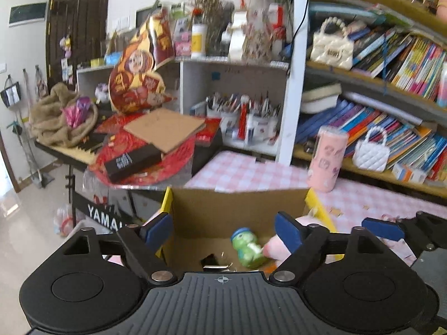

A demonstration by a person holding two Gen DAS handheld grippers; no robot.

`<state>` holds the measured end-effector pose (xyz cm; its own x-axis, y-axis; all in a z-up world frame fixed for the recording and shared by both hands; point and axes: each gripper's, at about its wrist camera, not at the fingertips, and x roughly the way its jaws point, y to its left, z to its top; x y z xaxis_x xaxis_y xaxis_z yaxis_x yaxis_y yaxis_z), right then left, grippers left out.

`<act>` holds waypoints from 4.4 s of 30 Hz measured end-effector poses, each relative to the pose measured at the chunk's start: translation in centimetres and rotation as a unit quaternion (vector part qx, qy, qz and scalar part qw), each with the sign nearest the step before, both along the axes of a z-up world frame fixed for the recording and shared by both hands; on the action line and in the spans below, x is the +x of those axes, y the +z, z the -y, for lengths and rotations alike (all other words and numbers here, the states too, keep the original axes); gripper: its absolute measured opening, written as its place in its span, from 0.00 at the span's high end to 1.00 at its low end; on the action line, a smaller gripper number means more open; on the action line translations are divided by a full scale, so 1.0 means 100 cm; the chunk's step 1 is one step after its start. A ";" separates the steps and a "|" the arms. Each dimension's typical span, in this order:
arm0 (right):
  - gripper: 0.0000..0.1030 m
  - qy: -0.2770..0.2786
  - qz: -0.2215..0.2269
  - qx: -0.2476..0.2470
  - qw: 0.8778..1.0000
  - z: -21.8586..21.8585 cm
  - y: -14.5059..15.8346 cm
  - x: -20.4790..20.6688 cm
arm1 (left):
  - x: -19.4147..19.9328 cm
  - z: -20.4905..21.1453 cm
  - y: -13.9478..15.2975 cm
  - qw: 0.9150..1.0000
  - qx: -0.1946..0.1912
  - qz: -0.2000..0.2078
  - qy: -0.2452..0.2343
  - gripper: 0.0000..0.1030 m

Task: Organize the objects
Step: 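Open both tools to drop the plush and binder clip into the box, then move both tools toward the lavender toy car and white box on the mat, then grasp the lavender toy car with the left tool while the right tool grasps the white box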

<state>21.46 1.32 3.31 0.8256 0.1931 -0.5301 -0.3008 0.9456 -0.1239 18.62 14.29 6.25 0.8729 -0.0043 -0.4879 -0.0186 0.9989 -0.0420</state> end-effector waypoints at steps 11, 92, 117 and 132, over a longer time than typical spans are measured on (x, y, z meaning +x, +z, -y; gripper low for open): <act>0.20 -0.088 0.054 0.062 0.993 0.031 0.028 -0.106 | -0.101 -0.005 0.024 0.998 0.026 0.064 -0.015 0.00; 0.26 -0.137 -0.086 0.068 0.985 0.266 -0.100 -0.024 | 0.075 0.257 -0.095 0.992 -0.001 -0.113 -0.064 0.18; 0.14 -0.102 -0.097 0.084 0.986 0.265 -0.121 0.025 | 0.094 0.236 -0.080 0.991 -0.075 -0.108 -0.037 0.48; 0.18 -0.143 -0.068 0.103 0.982 0.236 -0.135 0.062 | 0.013 0.180 -0.031 0.993 -0.089 -0.081 -0.011 0.48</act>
<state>27.70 -22.27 -10.21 0.7856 0.0780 -0.6138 -0.0191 0.9946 0.1019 19.92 -3.70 3.16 0.7822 -0.1211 -0.6112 -0.0183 0.9760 -0.2169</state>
